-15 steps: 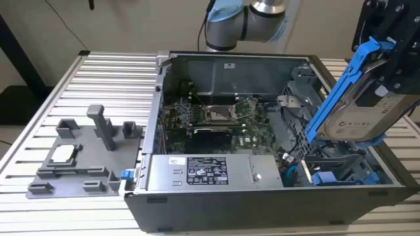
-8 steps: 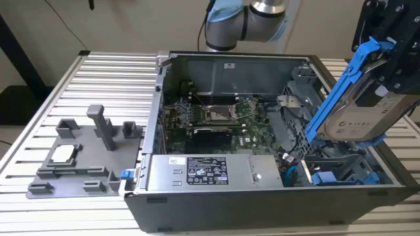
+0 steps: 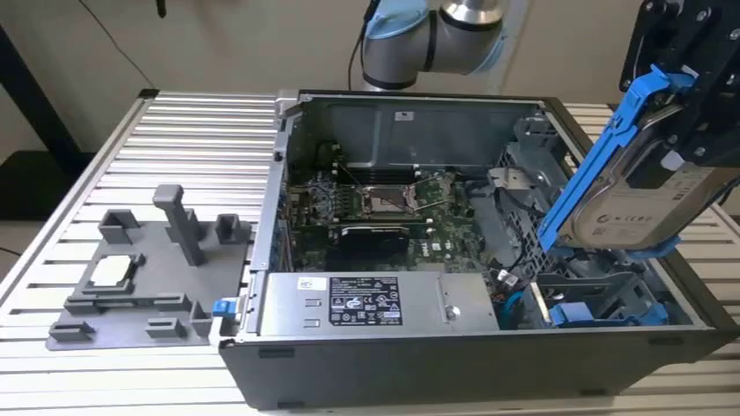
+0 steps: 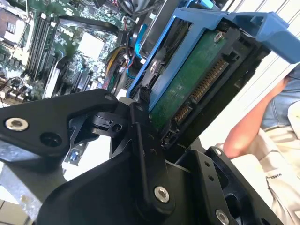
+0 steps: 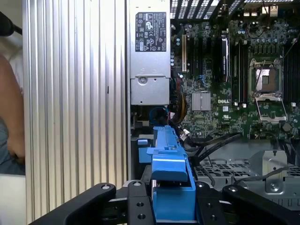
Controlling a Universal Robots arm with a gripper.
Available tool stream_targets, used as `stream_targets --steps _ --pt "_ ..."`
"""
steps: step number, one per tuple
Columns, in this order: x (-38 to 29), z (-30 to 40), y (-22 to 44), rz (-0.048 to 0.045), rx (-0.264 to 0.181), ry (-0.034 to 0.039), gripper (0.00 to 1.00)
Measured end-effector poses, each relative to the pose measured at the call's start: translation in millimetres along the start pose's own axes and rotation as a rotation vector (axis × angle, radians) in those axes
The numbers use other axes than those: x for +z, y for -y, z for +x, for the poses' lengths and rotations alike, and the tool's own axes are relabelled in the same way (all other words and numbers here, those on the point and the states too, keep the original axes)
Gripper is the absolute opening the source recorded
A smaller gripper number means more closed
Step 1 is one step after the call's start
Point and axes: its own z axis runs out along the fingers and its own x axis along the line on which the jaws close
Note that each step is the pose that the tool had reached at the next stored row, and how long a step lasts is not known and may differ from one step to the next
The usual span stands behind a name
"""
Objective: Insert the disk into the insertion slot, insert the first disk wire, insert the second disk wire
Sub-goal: 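Insert the disk into the insertion slot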
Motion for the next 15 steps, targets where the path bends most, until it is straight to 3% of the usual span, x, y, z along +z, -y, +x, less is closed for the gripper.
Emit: stream_targets --steps 6,15 --pt "2.4 -0.1 0.6 0.0010 0.000 -0.0002 0.33" --pt "8.6 1.1 7.4 0.0011 -0.010 -0.0005 0.33"
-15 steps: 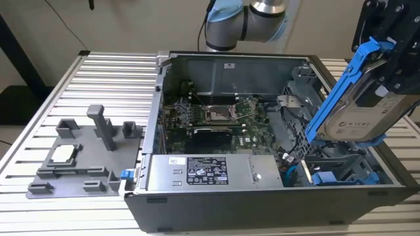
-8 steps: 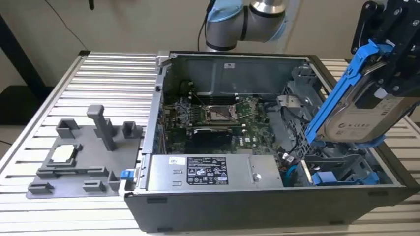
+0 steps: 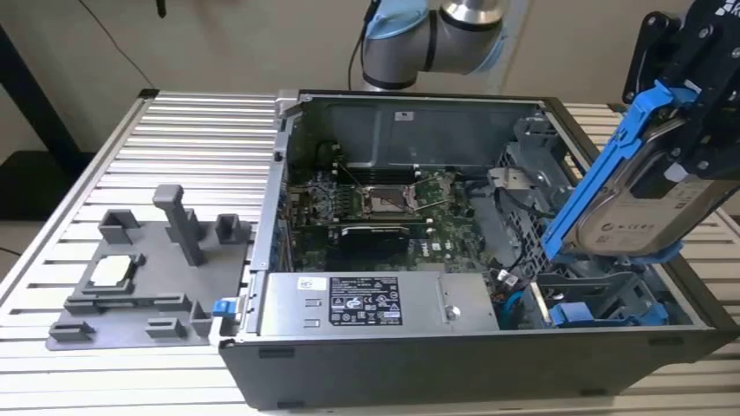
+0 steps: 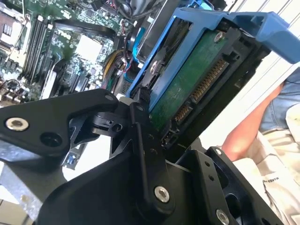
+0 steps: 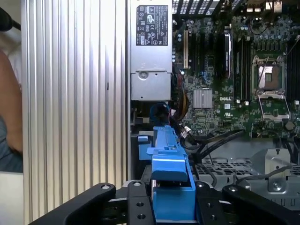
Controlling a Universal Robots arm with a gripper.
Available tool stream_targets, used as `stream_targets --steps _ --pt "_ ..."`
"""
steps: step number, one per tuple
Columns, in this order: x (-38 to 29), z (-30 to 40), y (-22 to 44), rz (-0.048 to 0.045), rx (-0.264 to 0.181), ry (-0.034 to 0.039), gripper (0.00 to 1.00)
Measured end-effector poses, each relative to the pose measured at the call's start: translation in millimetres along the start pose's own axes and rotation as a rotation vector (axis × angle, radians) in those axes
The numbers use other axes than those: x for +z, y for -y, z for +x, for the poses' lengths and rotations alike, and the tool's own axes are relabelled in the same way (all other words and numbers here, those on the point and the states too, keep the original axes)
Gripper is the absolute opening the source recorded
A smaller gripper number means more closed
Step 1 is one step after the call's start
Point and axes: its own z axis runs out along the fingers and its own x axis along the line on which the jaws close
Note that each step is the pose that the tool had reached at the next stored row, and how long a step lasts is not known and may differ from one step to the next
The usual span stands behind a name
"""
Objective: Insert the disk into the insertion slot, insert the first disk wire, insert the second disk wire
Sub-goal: 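Insert the disk into the insertion slot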
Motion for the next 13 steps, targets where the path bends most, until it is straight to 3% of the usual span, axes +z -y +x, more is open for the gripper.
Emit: stream_targets --steps 13 --pt "13.0 9.6 8.0 0.0003 -0.021 -0.0008 0.33"
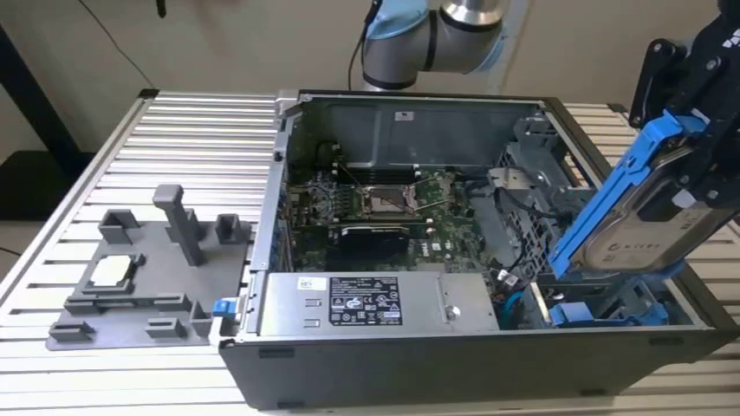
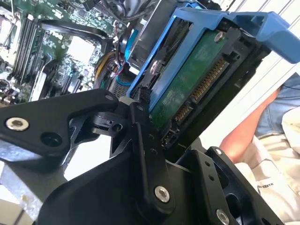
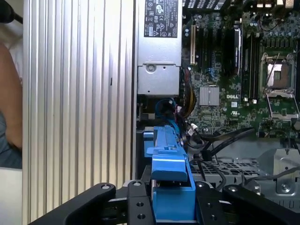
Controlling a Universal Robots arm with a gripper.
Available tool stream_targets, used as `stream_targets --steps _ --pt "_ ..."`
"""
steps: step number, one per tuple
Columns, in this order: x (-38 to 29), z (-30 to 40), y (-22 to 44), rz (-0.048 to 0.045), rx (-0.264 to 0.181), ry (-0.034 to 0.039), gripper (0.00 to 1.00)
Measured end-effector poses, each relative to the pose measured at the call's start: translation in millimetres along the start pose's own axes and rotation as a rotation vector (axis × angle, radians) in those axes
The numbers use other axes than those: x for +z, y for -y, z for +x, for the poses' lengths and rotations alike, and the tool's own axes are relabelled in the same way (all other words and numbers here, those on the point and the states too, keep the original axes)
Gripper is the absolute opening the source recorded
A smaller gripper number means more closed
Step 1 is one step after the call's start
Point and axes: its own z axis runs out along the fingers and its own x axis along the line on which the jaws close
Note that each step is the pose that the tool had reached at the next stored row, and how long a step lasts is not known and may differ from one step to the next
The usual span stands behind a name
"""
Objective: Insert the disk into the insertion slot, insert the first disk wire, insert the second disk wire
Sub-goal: 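Insert the disk into the insertion slot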
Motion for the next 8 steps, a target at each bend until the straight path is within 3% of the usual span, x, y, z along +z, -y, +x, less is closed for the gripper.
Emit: stream_targets --steps 8 --pt "13.5 0.0 3.0 0.0007 -0.010 -0.0003 0.33"
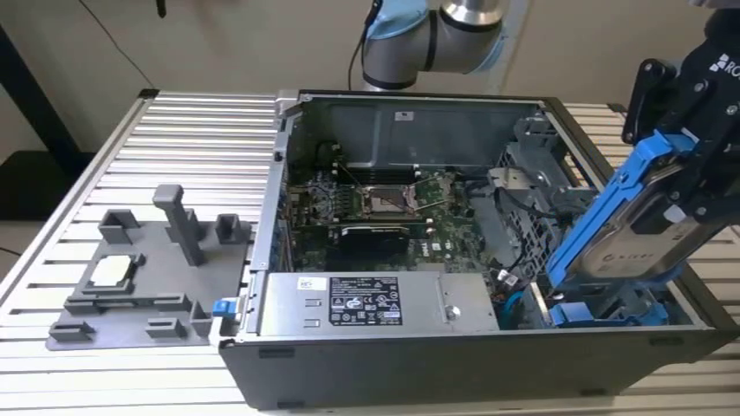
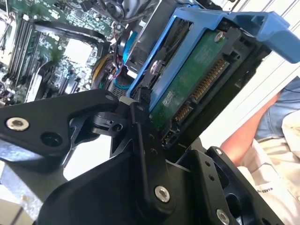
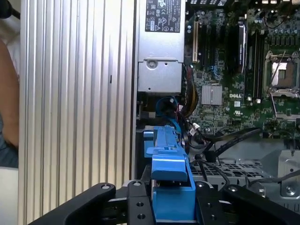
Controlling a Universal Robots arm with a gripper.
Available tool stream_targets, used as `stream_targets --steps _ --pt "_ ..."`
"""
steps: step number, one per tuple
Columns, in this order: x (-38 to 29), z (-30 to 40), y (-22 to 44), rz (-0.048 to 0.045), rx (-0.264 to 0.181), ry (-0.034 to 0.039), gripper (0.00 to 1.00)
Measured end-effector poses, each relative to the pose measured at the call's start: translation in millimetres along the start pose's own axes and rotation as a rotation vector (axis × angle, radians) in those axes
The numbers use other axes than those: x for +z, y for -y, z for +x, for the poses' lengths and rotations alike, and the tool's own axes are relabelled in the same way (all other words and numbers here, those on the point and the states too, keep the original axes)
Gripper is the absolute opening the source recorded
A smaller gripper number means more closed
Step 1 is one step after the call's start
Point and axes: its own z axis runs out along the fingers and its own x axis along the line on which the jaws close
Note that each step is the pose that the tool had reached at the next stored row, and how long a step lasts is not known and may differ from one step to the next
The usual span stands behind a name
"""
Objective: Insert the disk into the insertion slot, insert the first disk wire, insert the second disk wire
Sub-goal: 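Insert the disk into the insertion slot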
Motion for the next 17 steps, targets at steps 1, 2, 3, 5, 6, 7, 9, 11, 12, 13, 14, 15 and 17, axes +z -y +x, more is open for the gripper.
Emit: stream_targets --steps 1,2,3,5,6,7,9,11,12,13,14,15,17 --pt "1.8 0.0 0.4 0.0000 -0.001 0.0000 0.33" --pt "3.6 -0.1 0.7 0.0000 -0.002 0.0000 0.33" --pt "5.4 -0.1 0.9 0.0001 -0.003 -0.0001 0.33" --pt "8.9 -0.4 1.5 0.0003 -0.004 -0.0002 0.33" --pt "10.7 -0.8 1.8 0.0004 -0.004 -0.0002 0.33" --pt "12.7 -1.2 2.4 0.0004 -0.005 0.0000 0.33" --pt "16.2 -2.3 3.7 0.0004 -0.005 -0.0003 0.33" --pt "19.2 -2.4 5.6 0.0004 -0.005 0.0001 0.33" --pt "20.5 -2.5 6.3 0.0004 -0.005 -0.0003 0.33" --pt "22.3 -2.5 6.7 0.0004 -0.005 -0.0001 0.33" --pt "24.1 -2.5 6.9 0.0004 -0.005 -0.0001 0.33" --pt "25.5 -2.6 7.2 0.0004 -0.005 -0.0004 0.33" --pt "28.4 -3.4 7.9 0.0004 -0.005 -0.0002 0.33"
